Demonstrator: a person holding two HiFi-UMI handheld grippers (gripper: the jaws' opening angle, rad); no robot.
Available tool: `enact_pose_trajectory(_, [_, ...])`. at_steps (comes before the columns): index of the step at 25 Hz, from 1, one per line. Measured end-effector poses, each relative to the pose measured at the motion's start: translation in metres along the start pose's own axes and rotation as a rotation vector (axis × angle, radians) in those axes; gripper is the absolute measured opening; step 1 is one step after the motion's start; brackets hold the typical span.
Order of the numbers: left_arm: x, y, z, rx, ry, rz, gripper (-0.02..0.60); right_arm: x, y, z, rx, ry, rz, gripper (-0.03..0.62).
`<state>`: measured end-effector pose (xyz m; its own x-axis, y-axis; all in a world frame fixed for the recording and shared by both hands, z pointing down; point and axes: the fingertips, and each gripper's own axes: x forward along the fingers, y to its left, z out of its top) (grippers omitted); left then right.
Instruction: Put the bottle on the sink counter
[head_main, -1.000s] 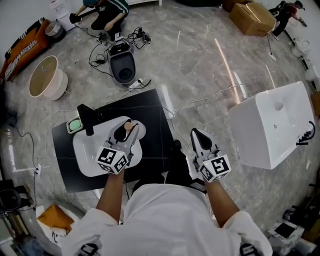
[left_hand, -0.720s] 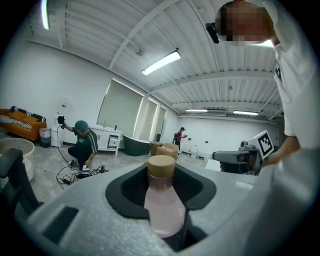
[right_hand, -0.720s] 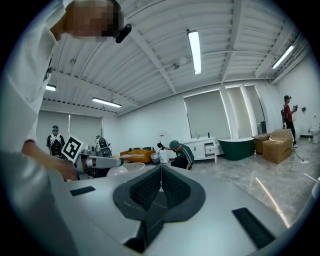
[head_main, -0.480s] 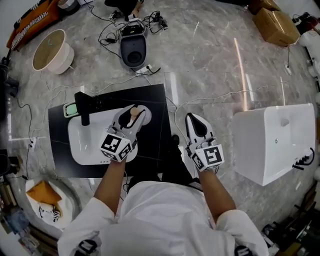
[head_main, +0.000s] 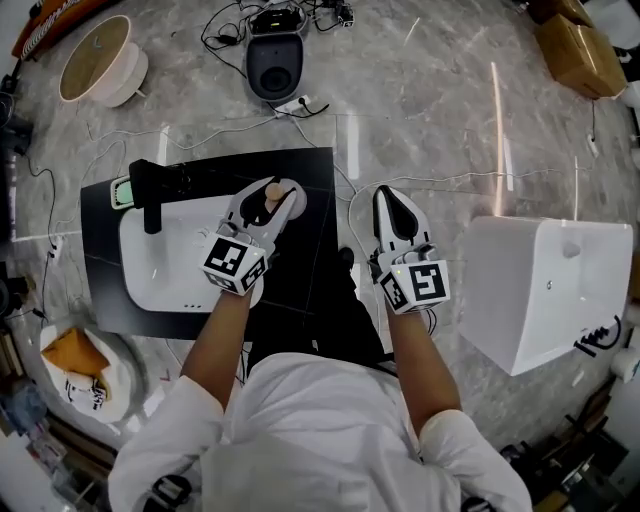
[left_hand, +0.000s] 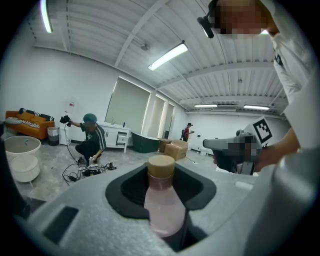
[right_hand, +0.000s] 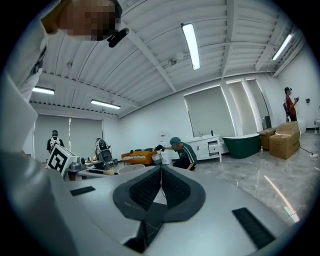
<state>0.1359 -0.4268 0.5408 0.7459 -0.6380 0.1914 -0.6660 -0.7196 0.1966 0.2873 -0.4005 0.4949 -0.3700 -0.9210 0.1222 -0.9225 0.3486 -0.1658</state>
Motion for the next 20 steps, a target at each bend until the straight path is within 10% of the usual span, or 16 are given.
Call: enact_pose_trajectory(20, [0.072,0.030,-0.038,0.026,-0.005,0.073,0.144,0.045,-0.044,-0.064,0.091,0.079,-0.014,0.015])
